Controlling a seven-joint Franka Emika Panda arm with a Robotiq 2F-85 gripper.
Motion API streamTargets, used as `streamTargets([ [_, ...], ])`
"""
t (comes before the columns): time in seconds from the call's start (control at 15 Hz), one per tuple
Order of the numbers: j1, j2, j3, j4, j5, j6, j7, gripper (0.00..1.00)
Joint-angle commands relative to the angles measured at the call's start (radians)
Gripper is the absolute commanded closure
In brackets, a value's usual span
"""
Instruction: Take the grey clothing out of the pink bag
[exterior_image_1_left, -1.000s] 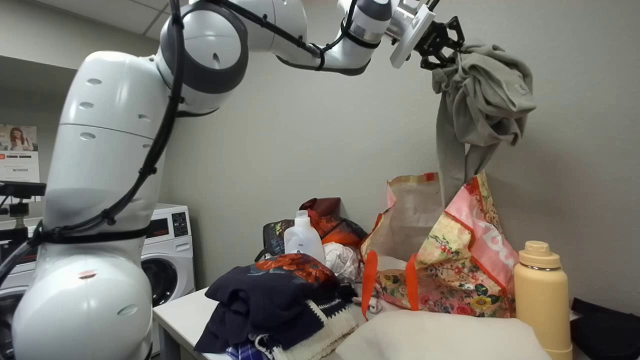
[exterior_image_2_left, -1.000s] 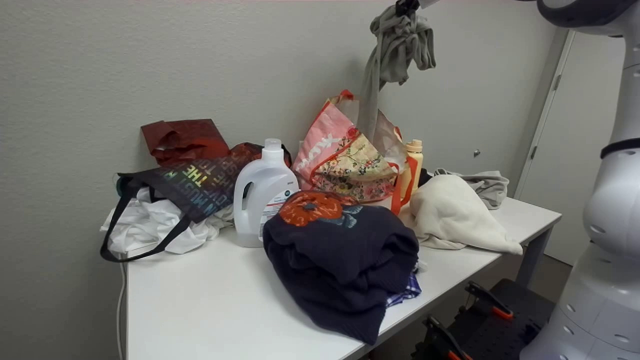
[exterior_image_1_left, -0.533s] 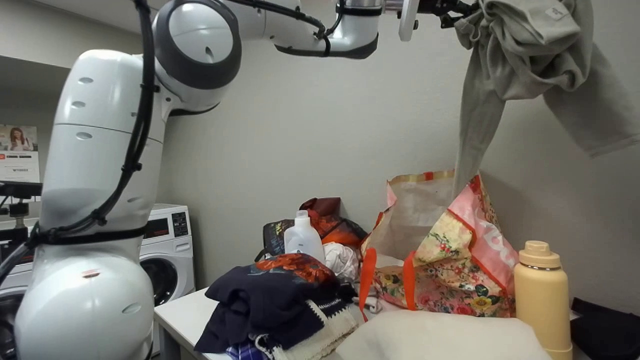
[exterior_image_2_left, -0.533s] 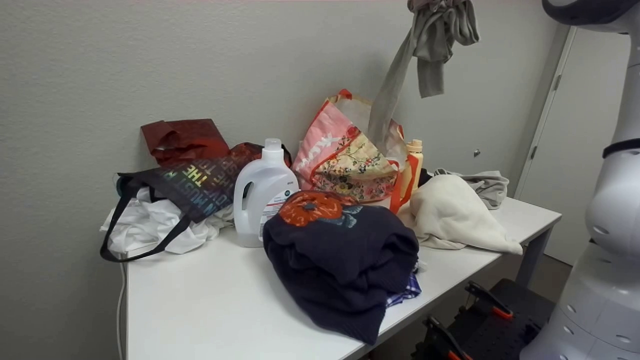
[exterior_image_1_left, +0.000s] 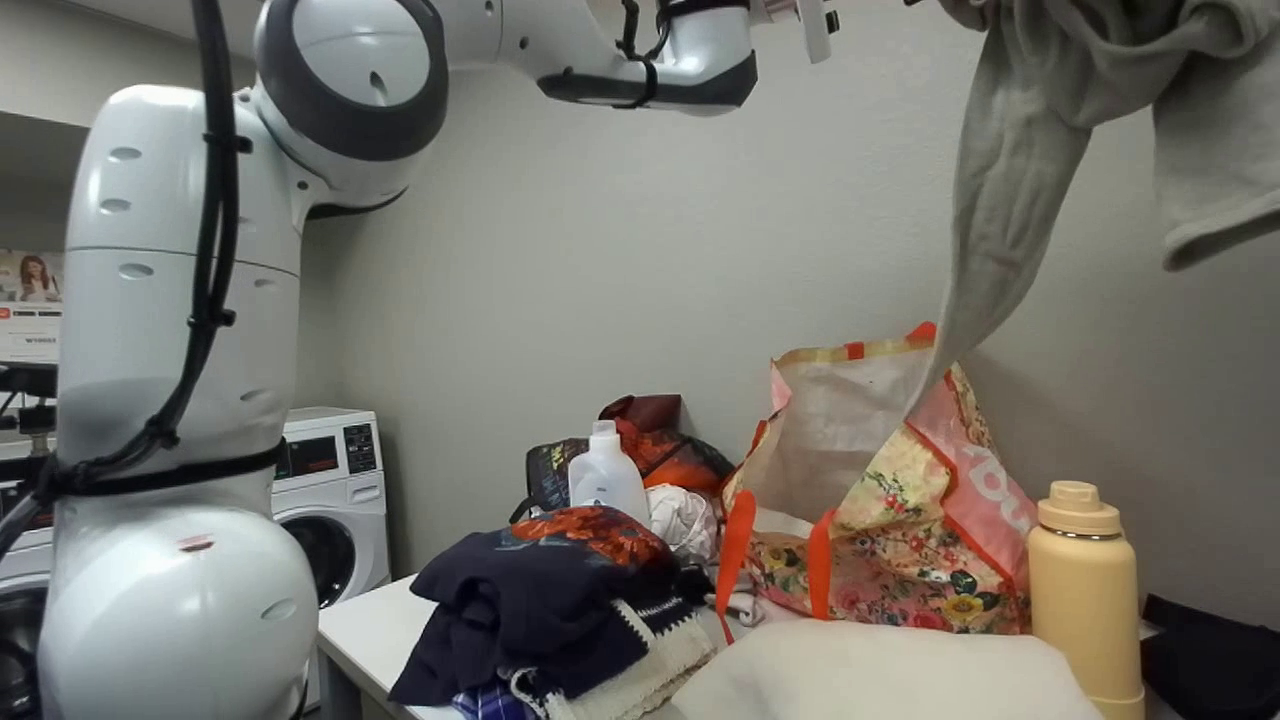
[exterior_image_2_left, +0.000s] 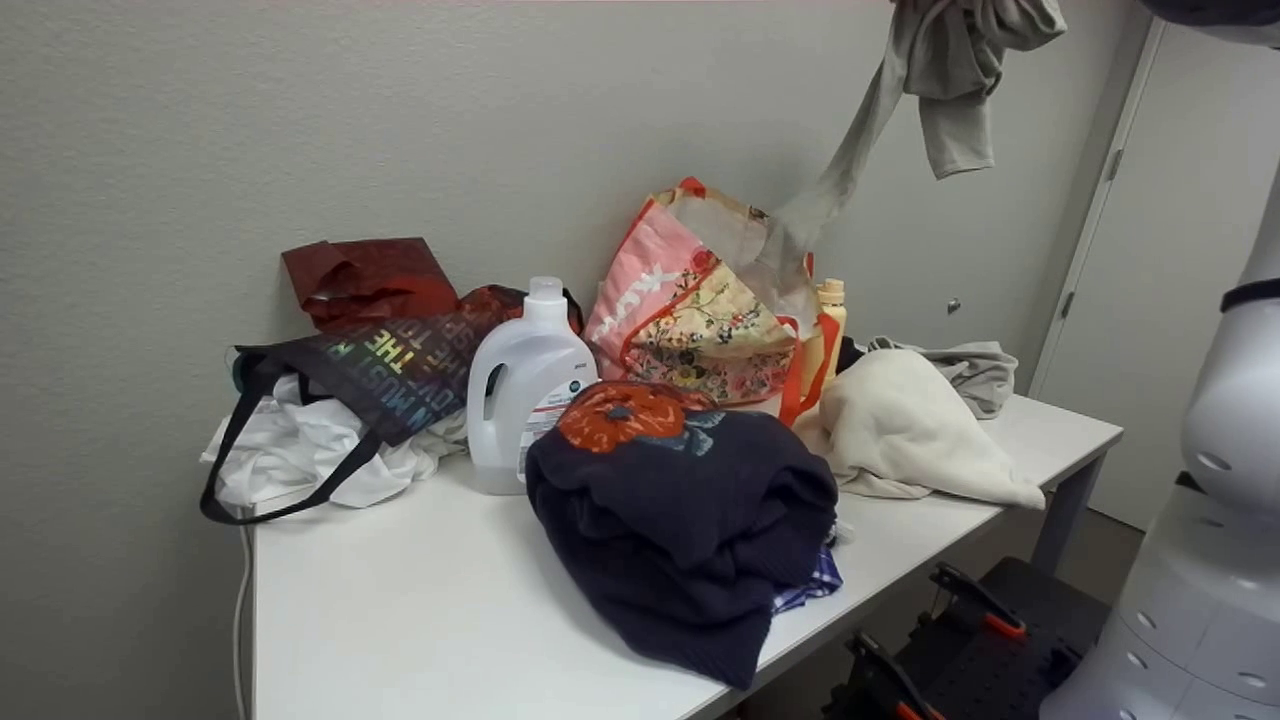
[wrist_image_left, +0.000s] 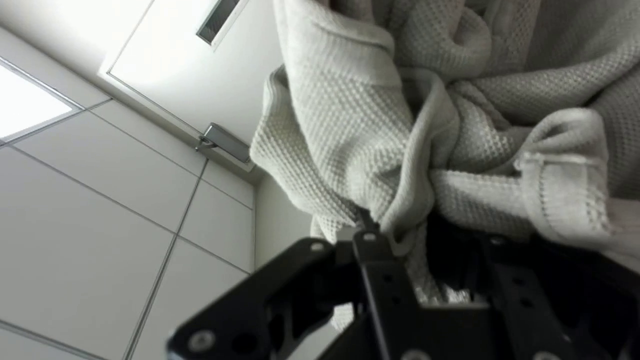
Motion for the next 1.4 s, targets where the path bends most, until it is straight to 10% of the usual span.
streamTargets([
  [0.0, 0.004, -0.010, 0.000, -0.024, 0.000, 0.000, 0.000, 0.81],
  [0.2, 0.010, -0.024, 0.002, -0.050, -0.001, 0.000, 0.000, 0.95],
  [1.33, -0.233, 0.221, -0.082, -0.010, 0.342, 0.000, -0.085, 0.95],
])
